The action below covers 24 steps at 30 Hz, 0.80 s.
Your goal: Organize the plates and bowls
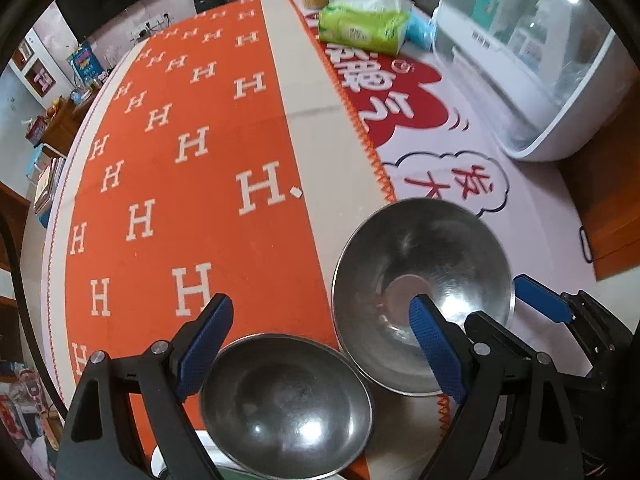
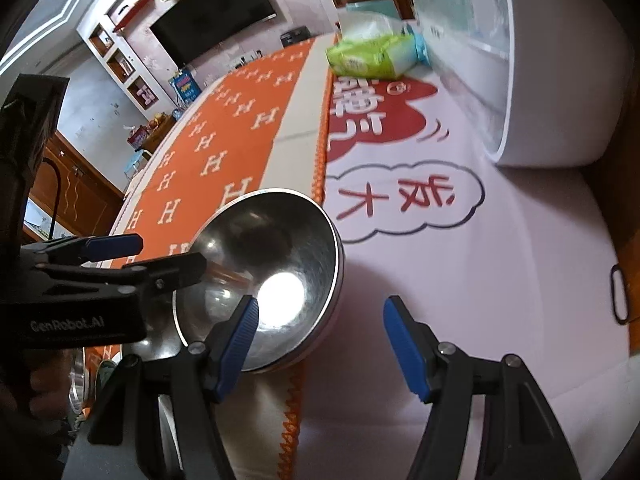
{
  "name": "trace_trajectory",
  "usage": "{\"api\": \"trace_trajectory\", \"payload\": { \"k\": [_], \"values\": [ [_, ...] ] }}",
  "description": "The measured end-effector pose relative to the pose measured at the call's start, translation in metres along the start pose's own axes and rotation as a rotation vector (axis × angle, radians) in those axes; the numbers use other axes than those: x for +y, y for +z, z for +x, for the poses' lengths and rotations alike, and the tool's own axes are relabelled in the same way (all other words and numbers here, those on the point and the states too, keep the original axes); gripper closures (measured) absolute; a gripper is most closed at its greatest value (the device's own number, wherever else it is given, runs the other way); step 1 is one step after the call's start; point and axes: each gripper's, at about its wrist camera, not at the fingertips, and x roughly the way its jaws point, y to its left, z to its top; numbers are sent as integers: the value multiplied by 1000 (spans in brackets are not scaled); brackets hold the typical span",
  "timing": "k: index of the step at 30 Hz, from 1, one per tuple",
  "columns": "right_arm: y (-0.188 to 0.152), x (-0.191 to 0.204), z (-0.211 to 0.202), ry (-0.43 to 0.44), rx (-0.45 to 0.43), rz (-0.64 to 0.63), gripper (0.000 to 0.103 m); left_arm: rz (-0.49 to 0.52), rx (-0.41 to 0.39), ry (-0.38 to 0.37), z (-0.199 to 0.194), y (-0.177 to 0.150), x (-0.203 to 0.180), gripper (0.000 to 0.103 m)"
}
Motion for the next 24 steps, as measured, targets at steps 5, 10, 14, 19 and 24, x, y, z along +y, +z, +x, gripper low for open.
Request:
{"api": "trace_trajectory", "payload": {
  "k": [5, 10, 14, 19, 24],
  "values": [
    [-1, -6, 10, 10, 36, 24, 38, -14, 59, -19, 21, -1, 1, 14],
    [-1, -8, 18, 26, 56, 39, 48, -19, 85, -41, 33, -1, 1, 14],
    [0, -6, 22, 44, 61, 32, 58, -14, 88, -40, 39, 1, 0, 20],
    [0, -5, 25, 38, 71, 30, 73, -13, 93, -40, 44, 2, 1, 30],
    [0, -10, 27, 34, 76, 49, 79, -5, 85, -73, 45, 2, -1, 44]
  ]
}}
